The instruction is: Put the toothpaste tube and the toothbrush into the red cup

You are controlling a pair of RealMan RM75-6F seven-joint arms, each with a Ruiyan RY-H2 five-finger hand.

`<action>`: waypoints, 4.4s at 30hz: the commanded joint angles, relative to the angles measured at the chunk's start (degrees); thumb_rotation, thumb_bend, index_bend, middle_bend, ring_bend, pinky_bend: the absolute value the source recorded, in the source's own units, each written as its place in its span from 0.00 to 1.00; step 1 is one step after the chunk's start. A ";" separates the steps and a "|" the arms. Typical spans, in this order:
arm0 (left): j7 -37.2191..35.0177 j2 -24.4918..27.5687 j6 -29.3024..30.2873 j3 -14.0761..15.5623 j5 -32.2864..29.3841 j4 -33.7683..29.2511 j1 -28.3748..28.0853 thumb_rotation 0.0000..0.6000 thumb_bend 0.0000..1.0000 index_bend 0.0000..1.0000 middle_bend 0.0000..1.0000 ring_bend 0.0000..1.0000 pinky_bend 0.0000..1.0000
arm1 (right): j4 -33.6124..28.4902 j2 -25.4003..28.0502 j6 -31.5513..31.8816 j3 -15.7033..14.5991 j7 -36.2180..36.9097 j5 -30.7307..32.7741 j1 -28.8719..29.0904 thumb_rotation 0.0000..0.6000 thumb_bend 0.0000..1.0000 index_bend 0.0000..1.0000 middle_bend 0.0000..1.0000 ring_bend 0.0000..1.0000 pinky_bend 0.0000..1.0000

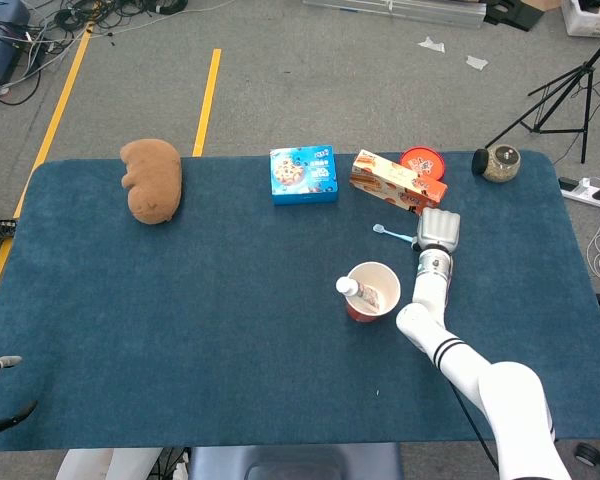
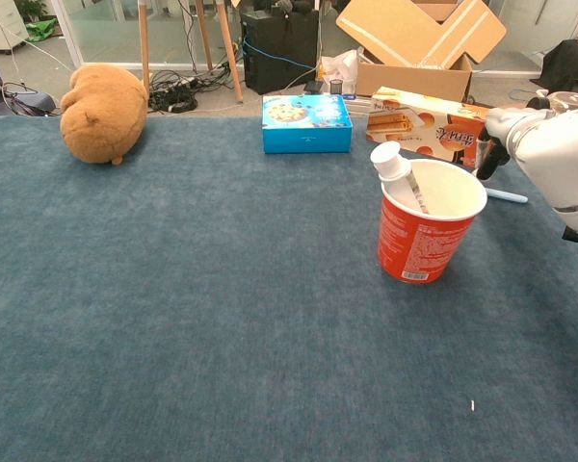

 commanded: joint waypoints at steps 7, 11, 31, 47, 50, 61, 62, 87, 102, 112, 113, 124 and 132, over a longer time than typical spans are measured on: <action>-0.80 -0.03 -0.34 -0.04 -0.32 0.81 0.08 1.00 0.00 0.32 0.37 0.33 0.42 | 5.08 -3.03 -3.00 2.70 -0.96 -1.84 1.02 1.00 0.20 0.52 1.00 1.00 1.00; -1.09 0.02 -0.34 -0.07 -0.37 0.98 0.13 1.00 0.00 0.32 0.37 0.33 0.42 | 6.91 -3.91 -3.59 3.89 -1.15 -2.48 1.49 1.00 0.20 0.52 1.00 1.00 1.00; -2.41 0.31 -1.30 0.07 -0.89 1.93 0.24 1.00 0.00 0.32 0.37 0.33 0.42 | 15.62 -8.00 -8.40 9.78 -2.70 -5.02 3.86 1.00 0.21 0.52 1.00 1.00 1.00; -3.21 0.35 -1.83 -0.02 -1.55 2.50 0.47 1.00 0.00 0.32 0.37 0.33 0.42 | 19.78 -9.24 -11.16 14.68 -5.36 -5.25 5.36 1.00 0.22 0.52 1.00 1.00 1.00; -3.27 0.36 -2.00 -0.04 -1.65 2.55 0.46 1.00 0.00 0.32 0.37 0.33 0.42 | 20.25 -9.34 -11.34 15.31 -5.17 -5.74 5.75 1.00 0.22 0.52 1.00 1.00 1.00; -3.48 0.43 -2.09 -0.02 -1.82 2.62 0.66 1.00 0.00 0.32 0.37 0.33 0.42 | 22.00 -9.85 -12.61 17.57 -5.72 -6.79 6.49 1.00 0.23 0.52 1.00 1.00 1.00; -3.48 0.47 -2.04 -0.01 -1.79 2.59 0.69 1.00 0.00 0.32 0.37 0.33 0.42 | 22.13 -9.92 -12.74 17.71 -5.81 -6.88 6.53 1.00 0.23 0.52 1.00 1.00 1.00; -3.03 0.85 -2.31 -0.14 -1.75 2.02 0.54 1.00 0.00 0.32 0.37 0.33 0.42 | 23.86 -10.11 -14.15 21.17 -5.49 -9.33 6.66 1.00 0.25 0.52 1.00 1.00 1.00; -1.73 0.68 -1.76 0.11 -0.96 1.35 0.53 1.00 0.00 0.32 0.37 0.33 0.42 | 12.39 -4.04 -11.43 18.37 5.48 -15.09 0.56 1.00 0.29 0.49 0.85 0.66 0.98; -0.52 0.28 -1.86 0.25 -0.22 0.76 0.02 1.00 0.00 0.32 0.37 0.33 0.42 | -12.97 6.79 -6.37 13.97 1.63 -8.07 -8.82 1.00 0.29 0.45 0.59 0.44 0.77; -0.47 0.29 -1.82 0.24 -0.19 0.68 0.01 1.00 0.00 0.32 0.37 0.33 0.42 | -14.31 7.41 -5.98 13.34 1.10 -6.99 -9.06 1.00 0.29 0.44 0.57 0.43 0.75; -0.91 0.32 -1.84 0.39 -0.79 0.95 0.46 1.00 0.00 0.32 0.37 0.33 0.42 | -15.67 8.55 -4.80 7.00 -0.07 0.07 -7.23 1.00 0.31 0.43 0.44 0.32 0.59; -1.27 0.20 -1.75 0.38 -0.75 1.26 0.50 1.00 0.00 0.32 0.37 0.33 0.42 | -14.51 8.43 -4.62 4.85 2.61 -0.01 -6.21 1.00 0.31 0.42 0.37 0.26 0.51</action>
